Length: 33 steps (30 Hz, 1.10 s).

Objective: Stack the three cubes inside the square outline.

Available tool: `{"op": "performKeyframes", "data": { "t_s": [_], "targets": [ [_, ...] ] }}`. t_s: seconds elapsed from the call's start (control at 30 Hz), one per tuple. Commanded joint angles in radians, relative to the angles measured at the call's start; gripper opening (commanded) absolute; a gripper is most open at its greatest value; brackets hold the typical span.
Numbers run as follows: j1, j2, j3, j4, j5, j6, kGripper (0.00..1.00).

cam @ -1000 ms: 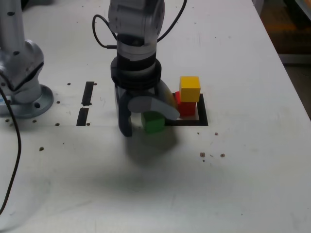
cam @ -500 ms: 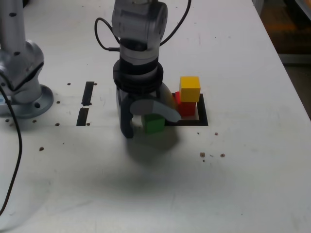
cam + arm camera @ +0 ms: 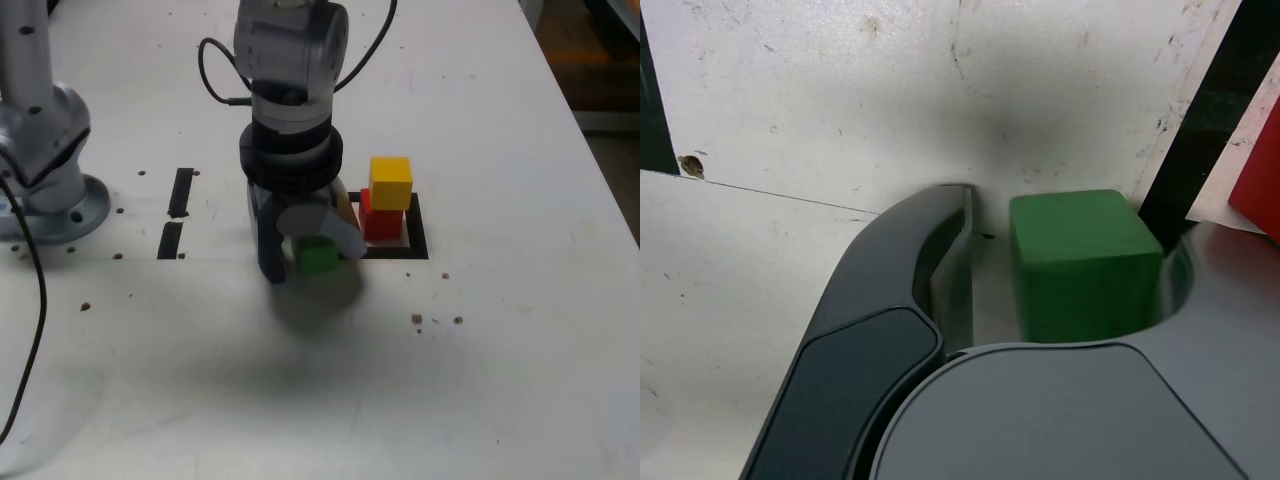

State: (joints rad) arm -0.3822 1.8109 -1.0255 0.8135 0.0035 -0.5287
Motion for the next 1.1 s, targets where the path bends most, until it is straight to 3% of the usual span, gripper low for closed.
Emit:
{"op": "performKeyframes", "data": {
  "t_s": [0.0, 0.3, 0.43, 0.73, 0.93, 1.07],
  "targets": [
    [-0.001, 0.009, 0.005, 0.000, 0.000, -0.004, 0.58],
    [-0.001, 0.005, 0.005, 0.008, -0.002, -0.020, 0.35],
    [-0.001, -0.003, -0.004, 0.042, 0.003, -0.028, 0.29],
    [-0.001, -0.076, -0.118, 0.309, 0.040, -0.051, 0.29],
    [-0.001, -0.087, -0.296, 0.501, 0.076, -0.034, 0.29],
    [-0.001, -0.069, -0.438, 0.581, 0.105, -0.003, 0.29]
  ]
}}
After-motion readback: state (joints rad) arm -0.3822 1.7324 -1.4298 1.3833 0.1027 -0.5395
